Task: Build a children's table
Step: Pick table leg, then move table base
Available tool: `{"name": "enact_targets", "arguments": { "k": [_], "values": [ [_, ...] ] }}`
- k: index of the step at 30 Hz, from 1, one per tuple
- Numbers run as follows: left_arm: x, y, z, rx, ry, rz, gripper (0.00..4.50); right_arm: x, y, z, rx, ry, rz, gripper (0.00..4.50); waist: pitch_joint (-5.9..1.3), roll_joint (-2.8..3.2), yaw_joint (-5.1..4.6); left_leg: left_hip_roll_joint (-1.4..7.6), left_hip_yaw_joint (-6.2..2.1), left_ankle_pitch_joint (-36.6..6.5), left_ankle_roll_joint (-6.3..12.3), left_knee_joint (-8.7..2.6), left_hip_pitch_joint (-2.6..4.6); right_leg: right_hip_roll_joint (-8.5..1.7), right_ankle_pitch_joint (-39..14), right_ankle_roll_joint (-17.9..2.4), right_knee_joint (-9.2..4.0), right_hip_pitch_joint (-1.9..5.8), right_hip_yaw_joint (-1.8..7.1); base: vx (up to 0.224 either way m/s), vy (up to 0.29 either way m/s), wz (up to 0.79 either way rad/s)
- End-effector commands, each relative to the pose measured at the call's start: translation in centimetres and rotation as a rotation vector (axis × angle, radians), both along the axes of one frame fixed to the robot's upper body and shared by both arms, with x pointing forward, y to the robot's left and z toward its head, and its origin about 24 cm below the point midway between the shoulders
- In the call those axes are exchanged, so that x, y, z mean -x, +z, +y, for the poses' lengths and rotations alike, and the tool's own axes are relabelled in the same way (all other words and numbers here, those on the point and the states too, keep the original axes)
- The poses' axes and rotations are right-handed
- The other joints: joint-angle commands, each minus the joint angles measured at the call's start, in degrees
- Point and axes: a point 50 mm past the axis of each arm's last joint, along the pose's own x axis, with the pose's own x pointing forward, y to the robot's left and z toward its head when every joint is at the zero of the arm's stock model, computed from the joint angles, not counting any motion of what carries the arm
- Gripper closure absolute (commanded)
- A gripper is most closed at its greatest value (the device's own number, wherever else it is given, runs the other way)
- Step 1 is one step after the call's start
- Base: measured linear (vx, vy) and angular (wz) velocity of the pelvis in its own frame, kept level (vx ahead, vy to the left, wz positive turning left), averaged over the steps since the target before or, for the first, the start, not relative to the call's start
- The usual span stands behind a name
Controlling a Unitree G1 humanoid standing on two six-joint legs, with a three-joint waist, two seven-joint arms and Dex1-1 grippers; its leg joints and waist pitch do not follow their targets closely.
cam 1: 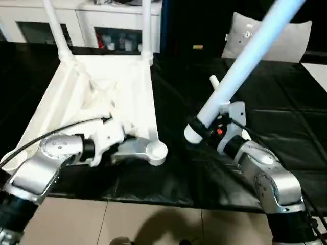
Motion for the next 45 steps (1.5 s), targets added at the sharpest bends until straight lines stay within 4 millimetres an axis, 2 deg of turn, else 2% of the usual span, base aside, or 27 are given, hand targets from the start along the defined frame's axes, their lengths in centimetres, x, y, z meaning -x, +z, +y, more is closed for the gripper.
{"name": "enact_targets", "arguments": {
  "k": [1, 6, 8, 11, 19, 23, 31, 33, 36, 40, 43, 45],
  "values": [
    [-0.5, -0.1, 0.3, -0.030, -0.025, 0.003, 1.58, 0.0, 0.4, -0.4, 0.027, -0.008, -0.030, 2.59, -4.06, 1.08, -0.29, 1.88, 0.52, -6.80, -1.41, -4.51, -0.16, -4.14, -11.24, -8.64, -3.55, 3.51, 3.20, 0.000, 0.000, 0.00],
    [-1.1, -1.1, 1.8, -0.051, -0.003, 0.054, 1.90, 0.9, -0.1, -0.4, -0.018, 0.077, 0.039, 2.59, -4.07, 1.13, -0.26, 1.76, 0.49, -7.40, -0.51, -4.44, -0.26, -4.21, -12.19, -8.44, -3.94, 3.75, 3.18, 0.000, 0.000, 0.00],
    [-1.2, -1.3, 2.0, -0.056, -0.002, 0.061, 2.21, 1.0, -0.1, -0.4, -0.031, 0.081, 0.045, 2.59, -4.14, 1.11, -0.26, 2.03, 0.34, -7.31, -0.80, -4.55, -0.28, -4.41, -12.29, -8.74, -3.79, 3.81, 3.14, 0.000, 0.000, 0.00],
    [-1.4, -1.5, 2.3, -0.059, -0.010, 0.072, 2.33, 1.0, -0.2, -0.5, 0.000, 0.079, 0.038, 2.59, -4.09, 1.21, -0.28, 2.08, 0.41, -7.81, -0.98, -4.52, -0.15, -4.41, -12.97, -8.93, -3.88, 3.61, 3.16, 0.000, 0.000, 0.00],
    [-1.7, -1.7, 2.5, -0.050, -0.025, 0.086, 3.09, 1.0, -0.4, -0.5, 0.016, 0.089, 0.053, 2.59, -4.15, 1.12, -0.07, 2.17, 0.41, -7.62, -1.01, -4.53, -0.13, -4.55, -12.75, -9.26, -3.80, 3.69, 3.19, 0.000, 0.000, 0.00],
    [-1.7, -1.9, 2.5, -0.044, -0.029, 0.099, 3.32, 1.0, -0.2, -0.6, -0.003, 0.092, 0.049, 2.59, -4.11, 1.09, -0.16, 2.19, 0.39, -7.40, -1.05, -4.53, -0.24, -4.56, -11.63, -9.65, -3.68, 3.76, 3.19, 0.000, 0.000, 0.00],
    [-1.7, -2.6, 2.2, -0.050, -0.052, 0.114, 4.12, 1.1, -0.2, -0.6, 0.003, 0.106, 0.043, 2.59, -3.96, 1.08, -0.15, 2.19, 0.43, -7.82, -0.84, -4.59, -0.24, -4.59, -13.34, -9.29, -4.02, 3.70, 3.20, 0.000, 0.000, 0.00],
    [-1.8, -2.9, 1.9, -0.068, -0.064, 0.111, 4.12, 1.1, -0.1, -0.5, 0.004, 0.112, 0.042, 2.59, -4.07, 1.00, -0.19, 2.29, 0.38, -7.41, -0.90, -4.59, -0.21, -4.61, -12.73, -9.30, -3.83, 3.77, 3.19, 0.000, 0.000, 0.00],
    [-1.9, -2.9, 1.8, -0.069, -0.067, 0.108, 4.38, 1.1, -0.1, -0.5, 0.005, 0.117, 0.041, 2.59, -4.06, 0.89, -0.15, 2.26, 0.47, -7.04, -0.71, -4.53, -0.21, -4.64, -12.04, -9.57, -3.76, 3.75, 3.22, 0.000, 0.000, 0.00],
    [-2.0, -2.9, 1.0, -0.073, -0.099, 0.088, 4.46, 1.0, 0.0, -0.5, 0.007, 0.131, 0.041, 2.59, -4.07, 0.74, -0.25, 2.24, 0.50, -6.58, -0.58, -4.50, -0.41, -4.74, -12.29, -9.42, -3.77, 3.96, 3.21, 0.000, 0.000, 0.00],
    [-1.9, -2.9, -2.3, -0.019, -0.208, 0.059, 4.49, 0.9, 0.4, -0.5, 0.009, 0.144, 0.029, 2.59, -4.02, 0.56, -0.23, 2.29, 0.71, -6.23, -0.12, -4.37, -0.31, -4.77, -12.81, -9.51, -4.03, 3.87, 3.27, 0.000, 0.000, 0.00],
    [-1.6, -3.1, -5.0, 0.037, -0.289, 0.046, 4.50, 0.8, 0.5, -0.5, 0.011, 0.146, 0.022, 2.59, -4.10, 0.83, 0.20, 2.43, 0.69, -6.11, 0.08, -4.28, -0.11, -4.78, -12.36, -9.89, -3.90, 3.60, 3.23, 0.000, 0.000, 0.00]
  ]
}}
